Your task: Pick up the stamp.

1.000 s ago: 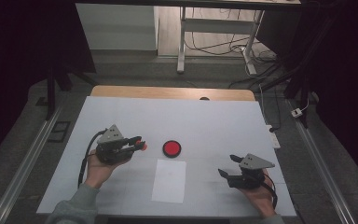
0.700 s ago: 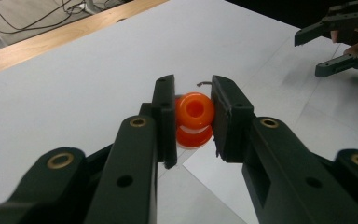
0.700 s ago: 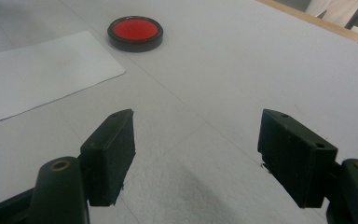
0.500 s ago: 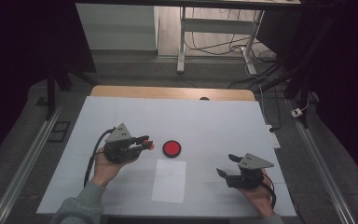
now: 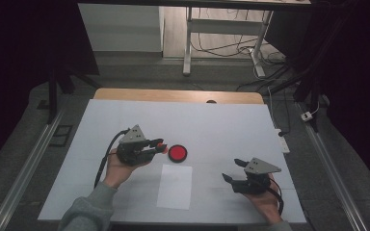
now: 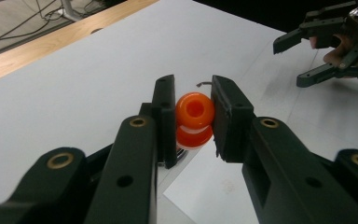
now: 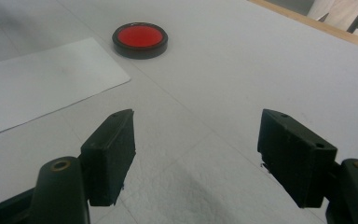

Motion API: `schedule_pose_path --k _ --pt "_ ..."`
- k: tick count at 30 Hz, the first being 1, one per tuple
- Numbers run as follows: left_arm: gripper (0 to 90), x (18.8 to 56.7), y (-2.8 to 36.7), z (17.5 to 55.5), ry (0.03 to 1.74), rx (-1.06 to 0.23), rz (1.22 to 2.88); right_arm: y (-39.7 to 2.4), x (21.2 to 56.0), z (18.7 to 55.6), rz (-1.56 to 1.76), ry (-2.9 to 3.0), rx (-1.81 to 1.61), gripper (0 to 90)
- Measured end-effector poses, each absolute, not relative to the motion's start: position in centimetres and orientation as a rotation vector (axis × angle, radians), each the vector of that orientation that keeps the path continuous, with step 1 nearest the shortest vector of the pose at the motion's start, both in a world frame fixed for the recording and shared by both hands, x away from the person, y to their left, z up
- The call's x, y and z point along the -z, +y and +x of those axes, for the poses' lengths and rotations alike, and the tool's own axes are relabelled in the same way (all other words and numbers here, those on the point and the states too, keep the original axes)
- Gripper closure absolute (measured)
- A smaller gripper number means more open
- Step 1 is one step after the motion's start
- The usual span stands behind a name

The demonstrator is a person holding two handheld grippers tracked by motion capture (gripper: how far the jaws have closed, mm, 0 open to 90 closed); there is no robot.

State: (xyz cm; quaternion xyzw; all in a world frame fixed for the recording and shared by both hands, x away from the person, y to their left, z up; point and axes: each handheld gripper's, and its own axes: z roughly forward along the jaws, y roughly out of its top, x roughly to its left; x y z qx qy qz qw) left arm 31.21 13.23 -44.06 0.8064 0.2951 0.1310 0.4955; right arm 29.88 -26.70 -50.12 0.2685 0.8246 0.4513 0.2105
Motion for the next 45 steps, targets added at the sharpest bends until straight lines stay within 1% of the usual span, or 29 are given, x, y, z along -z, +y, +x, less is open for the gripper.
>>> schedule_pose_path --k 8,22,45 --pt "72.1 44.2 12.7 31.5 0.699 -0.295 1.945 -26.1 50.1 29.9 0.735 2.297 -1.268 27.3" --pt "72.1 45.0 11.4 32.8 0.657 -0.245 1.975 -25.6 50.1 29.7 0.738 2.304 -1.279 27.5" --pt "72.1 44.8 10.2 32.4 0.63 -0.251 1.995 -24.0 50.2 29.4 0.684 2.341 -1.292 27.6"
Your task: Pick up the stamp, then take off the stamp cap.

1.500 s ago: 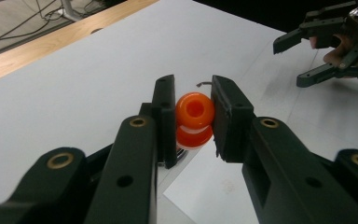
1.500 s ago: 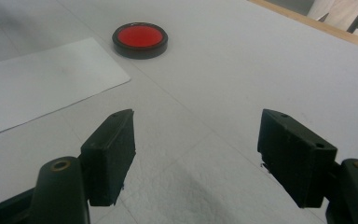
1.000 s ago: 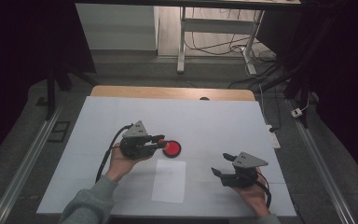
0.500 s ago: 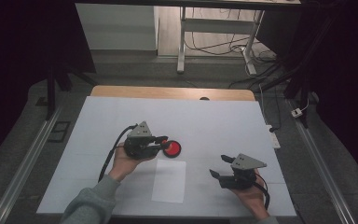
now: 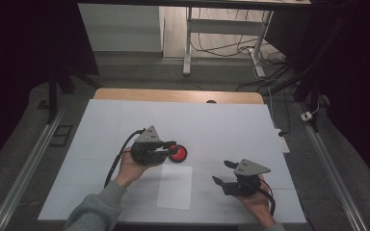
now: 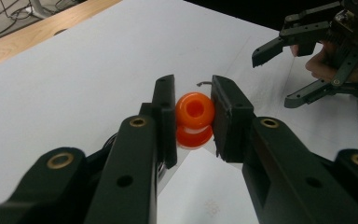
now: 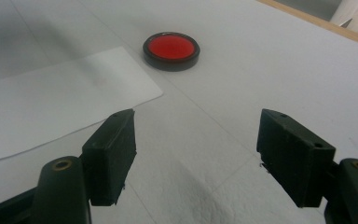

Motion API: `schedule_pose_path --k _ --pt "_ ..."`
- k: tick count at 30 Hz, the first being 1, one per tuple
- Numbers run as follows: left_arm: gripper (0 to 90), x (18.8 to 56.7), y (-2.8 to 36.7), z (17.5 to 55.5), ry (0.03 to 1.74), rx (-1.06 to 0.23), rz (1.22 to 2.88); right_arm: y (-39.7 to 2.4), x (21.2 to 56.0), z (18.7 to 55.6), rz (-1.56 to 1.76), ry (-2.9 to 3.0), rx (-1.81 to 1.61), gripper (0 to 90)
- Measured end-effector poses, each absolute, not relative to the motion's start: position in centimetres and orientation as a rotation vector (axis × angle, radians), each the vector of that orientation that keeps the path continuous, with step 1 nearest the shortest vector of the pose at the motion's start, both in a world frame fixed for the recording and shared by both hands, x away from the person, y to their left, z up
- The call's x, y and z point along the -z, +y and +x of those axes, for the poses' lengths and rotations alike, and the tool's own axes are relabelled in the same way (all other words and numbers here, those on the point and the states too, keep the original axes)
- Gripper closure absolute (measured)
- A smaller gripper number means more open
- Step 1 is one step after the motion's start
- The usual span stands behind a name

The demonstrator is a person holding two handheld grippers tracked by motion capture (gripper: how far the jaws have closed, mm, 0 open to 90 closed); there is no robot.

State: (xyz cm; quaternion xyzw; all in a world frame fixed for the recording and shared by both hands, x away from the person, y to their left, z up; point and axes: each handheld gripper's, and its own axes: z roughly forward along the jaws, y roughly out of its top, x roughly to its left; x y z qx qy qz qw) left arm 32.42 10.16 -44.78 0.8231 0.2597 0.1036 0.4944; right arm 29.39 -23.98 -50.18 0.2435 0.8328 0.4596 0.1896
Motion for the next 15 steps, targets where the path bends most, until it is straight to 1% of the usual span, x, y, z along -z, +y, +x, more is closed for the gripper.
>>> schedule_pose_path --k 15 --pt "72.1 44.7 9.7 32.2 0.623 -0.252 2.002 -22.3 49.9 29.5 0.636 2.36 -1.317 28.6"
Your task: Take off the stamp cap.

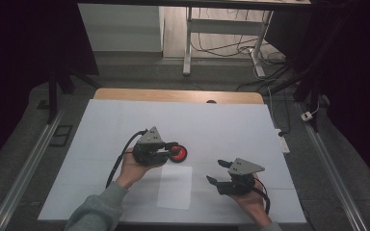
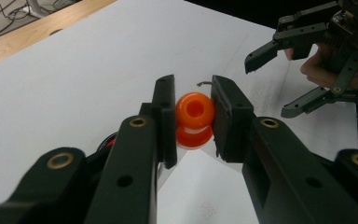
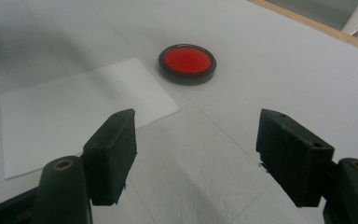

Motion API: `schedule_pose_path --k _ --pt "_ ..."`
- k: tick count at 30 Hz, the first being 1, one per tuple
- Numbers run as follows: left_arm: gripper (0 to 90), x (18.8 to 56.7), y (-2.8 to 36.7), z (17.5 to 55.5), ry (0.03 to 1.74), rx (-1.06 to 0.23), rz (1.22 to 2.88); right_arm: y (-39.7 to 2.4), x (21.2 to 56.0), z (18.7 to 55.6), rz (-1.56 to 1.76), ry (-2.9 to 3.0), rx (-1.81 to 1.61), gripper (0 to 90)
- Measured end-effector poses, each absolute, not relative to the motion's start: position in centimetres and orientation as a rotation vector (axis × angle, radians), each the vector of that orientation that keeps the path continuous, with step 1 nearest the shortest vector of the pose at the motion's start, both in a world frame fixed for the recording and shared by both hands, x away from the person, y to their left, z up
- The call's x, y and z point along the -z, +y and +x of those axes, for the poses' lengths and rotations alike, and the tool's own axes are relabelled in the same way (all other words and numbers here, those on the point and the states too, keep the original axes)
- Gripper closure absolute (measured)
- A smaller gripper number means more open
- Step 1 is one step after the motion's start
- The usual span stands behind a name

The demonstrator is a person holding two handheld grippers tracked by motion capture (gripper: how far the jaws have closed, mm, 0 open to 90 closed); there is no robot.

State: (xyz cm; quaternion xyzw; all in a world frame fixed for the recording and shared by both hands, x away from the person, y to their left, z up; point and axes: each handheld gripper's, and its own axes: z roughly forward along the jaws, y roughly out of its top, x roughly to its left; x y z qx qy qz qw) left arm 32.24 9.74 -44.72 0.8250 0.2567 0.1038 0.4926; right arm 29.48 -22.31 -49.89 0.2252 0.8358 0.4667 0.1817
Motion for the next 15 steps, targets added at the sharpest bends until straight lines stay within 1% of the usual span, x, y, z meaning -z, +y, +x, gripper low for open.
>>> schedule_pose_path --k 15 --pt "72.1 45.0 9.7 32.2 0.621 -0.239 2.006 -20.3 49.7 30.0 0.601 2.371 -1.35 29.4"
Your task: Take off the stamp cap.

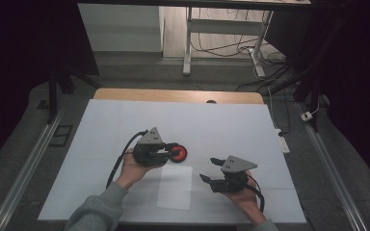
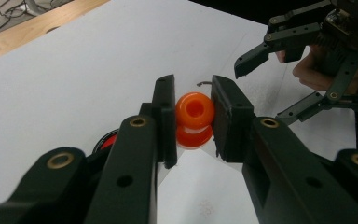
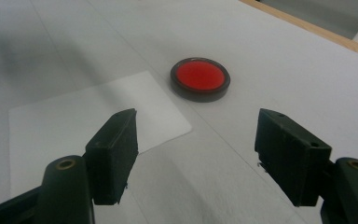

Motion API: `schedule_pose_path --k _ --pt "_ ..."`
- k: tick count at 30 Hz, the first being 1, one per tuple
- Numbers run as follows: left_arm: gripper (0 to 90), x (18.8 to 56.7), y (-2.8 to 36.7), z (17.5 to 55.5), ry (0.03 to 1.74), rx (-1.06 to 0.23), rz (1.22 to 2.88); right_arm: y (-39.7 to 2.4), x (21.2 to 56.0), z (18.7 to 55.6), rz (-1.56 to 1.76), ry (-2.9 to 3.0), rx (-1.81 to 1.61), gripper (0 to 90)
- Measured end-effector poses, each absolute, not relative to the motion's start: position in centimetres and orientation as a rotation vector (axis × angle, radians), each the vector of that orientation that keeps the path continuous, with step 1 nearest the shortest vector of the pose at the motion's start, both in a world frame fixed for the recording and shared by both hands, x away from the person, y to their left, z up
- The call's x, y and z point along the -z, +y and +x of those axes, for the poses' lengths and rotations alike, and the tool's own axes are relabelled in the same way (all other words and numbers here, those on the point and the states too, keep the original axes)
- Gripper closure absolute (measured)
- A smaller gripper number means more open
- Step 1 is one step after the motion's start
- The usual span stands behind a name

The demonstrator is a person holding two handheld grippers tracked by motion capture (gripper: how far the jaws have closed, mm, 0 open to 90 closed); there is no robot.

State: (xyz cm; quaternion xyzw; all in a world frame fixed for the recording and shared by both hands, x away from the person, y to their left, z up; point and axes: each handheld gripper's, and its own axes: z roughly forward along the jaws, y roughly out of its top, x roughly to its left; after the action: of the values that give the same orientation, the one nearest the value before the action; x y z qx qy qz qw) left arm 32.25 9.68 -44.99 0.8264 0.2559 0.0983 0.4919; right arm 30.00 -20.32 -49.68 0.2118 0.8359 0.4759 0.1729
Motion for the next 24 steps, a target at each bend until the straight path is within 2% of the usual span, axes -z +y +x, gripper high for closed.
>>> schedule_pose_path --k 24 --pt "72.1 45.2 9.3 32.0 0.621 -0.234 2.018 -16.9 49.8 30.8 0.529 2.401 -1.387 29.5"
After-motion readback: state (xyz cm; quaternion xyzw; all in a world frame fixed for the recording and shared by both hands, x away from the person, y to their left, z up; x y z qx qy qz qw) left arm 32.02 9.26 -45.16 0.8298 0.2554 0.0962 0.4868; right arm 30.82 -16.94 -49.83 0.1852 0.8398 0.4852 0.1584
